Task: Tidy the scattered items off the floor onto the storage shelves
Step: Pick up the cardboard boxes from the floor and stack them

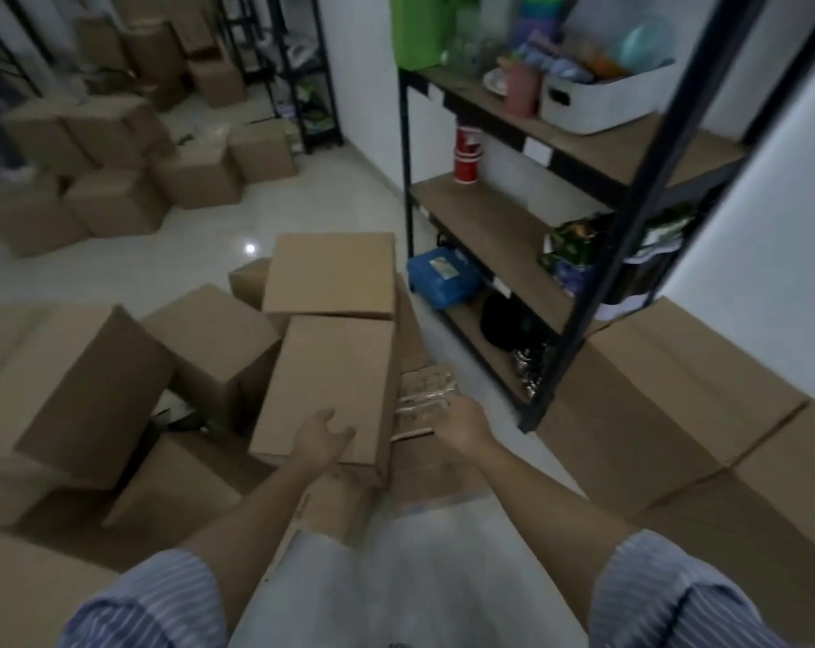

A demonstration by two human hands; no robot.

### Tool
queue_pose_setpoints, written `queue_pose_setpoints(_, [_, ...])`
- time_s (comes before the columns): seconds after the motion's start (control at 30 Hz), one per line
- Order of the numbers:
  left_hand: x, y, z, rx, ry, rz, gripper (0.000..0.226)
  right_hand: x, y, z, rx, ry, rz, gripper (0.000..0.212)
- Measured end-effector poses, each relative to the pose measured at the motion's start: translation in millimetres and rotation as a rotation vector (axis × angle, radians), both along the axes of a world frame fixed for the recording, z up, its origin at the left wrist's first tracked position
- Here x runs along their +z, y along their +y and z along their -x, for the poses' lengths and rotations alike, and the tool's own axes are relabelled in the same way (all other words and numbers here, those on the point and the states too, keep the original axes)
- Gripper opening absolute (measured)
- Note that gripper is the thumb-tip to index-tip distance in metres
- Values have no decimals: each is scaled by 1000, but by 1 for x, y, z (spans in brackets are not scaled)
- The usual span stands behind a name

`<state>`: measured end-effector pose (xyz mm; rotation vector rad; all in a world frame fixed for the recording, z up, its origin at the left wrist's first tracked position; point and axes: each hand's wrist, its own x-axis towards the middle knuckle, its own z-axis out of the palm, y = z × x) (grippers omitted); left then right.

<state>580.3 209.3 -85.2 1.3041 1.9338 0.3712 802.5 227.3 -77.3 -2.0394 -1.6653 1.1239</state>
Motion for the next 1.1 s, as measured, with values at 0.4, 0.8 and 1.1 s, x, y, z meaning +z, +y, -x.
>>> queue_pose_setpoints(0.4, [-75,-6,178,51,-82,81,29,-86,12,159,-106,200,168,42])
queue_pose_setpoints(0.8, [-174,26,187,396,-286,31,25,-221,44,172,-458,347,419,75])
queue_pose_setpoints(1.1, [-246,42,215,381,-326,129,95,-267,40,177,-611,522,433,59])
